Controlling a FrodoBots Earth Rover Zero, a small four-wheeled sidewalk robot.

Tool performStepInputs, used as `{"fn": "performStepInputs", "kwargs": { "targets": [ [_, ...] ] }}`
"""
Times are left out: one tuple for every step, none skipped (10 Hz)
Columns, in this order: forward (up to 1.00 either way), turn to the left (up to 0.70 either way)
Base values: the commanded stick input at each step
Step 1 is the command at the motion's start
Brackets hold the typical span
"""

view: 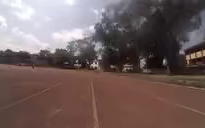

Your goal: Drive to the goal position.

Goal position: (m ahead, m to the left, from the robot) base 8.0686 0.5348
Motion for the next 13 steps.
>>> {"fn": "performStepInputs", "kwargs": {
  "targets": [
    [0.7, 0.0],
    [0.7, 0.0],
    [0.7, 0.0],
    [0.7, 0.0],
    [0.7, 0.0],
    [0.7, 0.0],
    [0.7, 0.0],
    [0.7, 0.0],
    [0.7, 0.0],
    [0.7, 0.0],
    [0.7, 0.0],
    [0.7, 0.0],
    [0.7, 0.0]
  ]
}}
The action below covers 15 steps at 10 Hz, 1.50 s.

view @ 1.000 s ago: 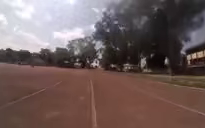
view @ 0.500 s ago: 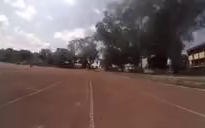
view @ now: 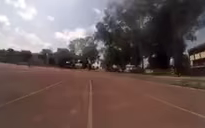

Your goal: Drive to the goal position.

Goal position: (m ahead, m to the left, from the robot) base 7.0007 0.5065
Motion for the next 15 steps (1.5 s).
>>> {"fn": "performStepInputs", "kwargs": {
  "targets": [
    [0.7, 0.0],
    [0.7, 0.0],
    [0.7, 0.0],
    [0.7, 0.0],
    [0.7, 0.0],
    [0.7, 0.0],
    [0.7, 0.0],
    [0.7, 0.0],
    [0.7, 0.0],
    [0.7, 0.0],
    [0.7, 0.0],
    [0.7, 0.0],
    [0.7, 0.0],
    [0.7, 0.0],
    [0.7, 0.0]
  ]
}}
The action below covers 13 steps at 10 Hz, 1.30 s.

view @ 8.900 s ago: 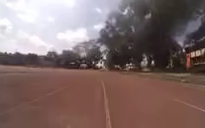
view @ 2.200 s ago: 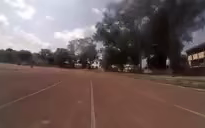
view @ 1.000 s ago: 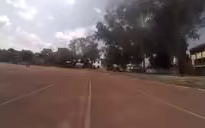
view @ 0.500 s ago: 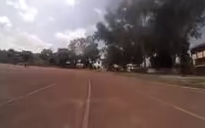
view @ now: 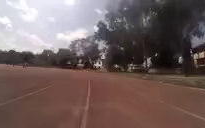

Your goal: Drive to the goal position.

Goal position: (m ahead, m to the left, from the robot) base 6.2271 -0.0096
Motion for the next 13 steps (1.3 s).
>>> {"fn": "performStepInputs", "kwargs": {
  "targets": [
    [0.7, 0.0],
    [0.7, 0.0],
    [0.7, 0.0],
    [0.7, 0.0],
    [0.7, 0.0],
    [0.7, 0.0],
    [0.7, 0.0],
    [0.7, 0.0],
    [0.7, 0.0],
    [0.7, 0.0],
    [0.7, 0.0],
    [0.7, 0.0],
    [0.7, 0.0]
  ]
}}
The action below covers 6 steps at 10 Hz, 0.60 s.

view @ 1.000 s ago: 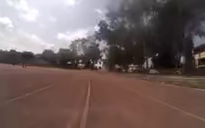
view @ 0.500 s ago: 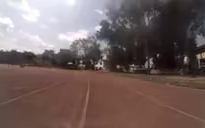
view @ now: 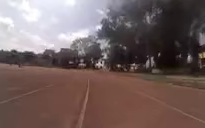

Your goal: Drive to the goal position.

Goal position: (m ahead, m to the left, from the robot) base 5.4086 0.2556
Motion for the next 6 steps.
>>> {"fn": "performStepInputs", "kwargs": {
  "targets": [
    [0.7, 0.0],
    [0.7, 0.0],
    [0.7, 0.0],
    [0.7, 0.0],
    [0.7, 0.0],
    [0.7, 0.0]
  ]
}}
